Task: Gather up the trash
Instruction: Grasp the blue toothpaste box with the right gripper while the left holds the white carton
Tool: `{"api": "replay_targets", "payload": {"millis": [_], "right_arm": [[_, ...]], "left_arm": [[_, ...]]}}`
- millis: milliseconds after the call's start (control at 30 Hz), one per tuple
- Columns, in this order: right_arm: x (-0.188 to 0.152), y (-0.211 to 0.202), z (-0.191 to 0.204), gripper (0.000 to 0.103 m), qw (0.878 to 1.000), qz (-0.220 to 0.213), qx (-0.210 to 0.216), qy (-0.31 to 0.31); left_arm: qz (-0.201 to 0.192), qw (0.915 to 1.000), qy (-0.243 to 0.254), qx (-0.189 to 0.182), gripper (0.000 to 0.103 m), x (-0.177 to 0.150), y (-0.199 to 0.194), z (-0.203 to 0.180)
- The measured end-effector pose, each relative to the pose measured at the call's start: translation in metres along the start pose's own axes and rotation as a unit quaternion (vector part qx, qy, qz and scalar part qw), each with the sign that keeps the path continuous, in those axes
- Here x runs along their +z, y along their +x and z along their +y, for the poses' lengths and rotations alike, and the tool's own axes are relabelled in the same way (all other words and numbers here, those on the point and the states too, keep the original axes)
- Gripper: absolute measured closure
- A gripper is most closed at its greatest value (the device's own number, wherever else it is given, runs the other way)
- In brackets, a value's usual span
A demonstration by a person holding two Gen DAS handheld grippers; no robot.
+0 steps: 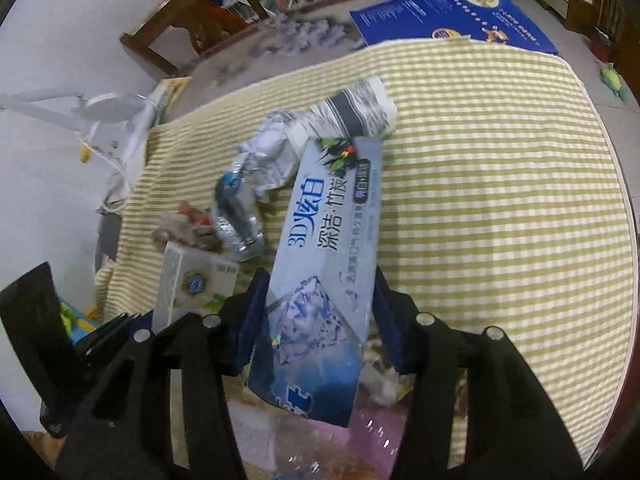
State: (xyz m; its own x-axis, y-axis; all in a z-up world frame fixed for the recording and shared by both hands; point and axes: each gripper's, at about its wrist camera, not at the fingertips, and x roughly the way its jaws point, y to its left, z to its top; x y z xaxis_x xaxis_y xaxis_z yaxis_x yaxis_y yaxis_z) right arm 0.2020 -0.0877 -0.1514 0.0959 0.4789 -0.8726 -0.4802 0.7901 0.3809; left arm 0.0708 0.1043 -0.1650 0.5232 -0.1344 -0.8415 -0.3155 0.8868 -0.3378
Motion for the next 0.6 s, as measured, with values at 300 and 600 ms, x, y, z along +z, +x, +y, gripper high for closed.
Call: {"api": "replay_targets", "payload": {"millis": [300,600], "right_arm": [[-0.026,0.013,0.004,0.051,0.996,0.063,-0.063,-0.023],[-0.013,0.045,0.032,0.03,0.981,0.08,-0.149,-0.099]], "left_arm": [[-0.005,0.9999,0.01,-0.004,0.066,-0.003,-0.01,-0.01],[-0.008,1.0,0.003,-0.004,0.065,-0.002,-0.01,-0.006]]}}
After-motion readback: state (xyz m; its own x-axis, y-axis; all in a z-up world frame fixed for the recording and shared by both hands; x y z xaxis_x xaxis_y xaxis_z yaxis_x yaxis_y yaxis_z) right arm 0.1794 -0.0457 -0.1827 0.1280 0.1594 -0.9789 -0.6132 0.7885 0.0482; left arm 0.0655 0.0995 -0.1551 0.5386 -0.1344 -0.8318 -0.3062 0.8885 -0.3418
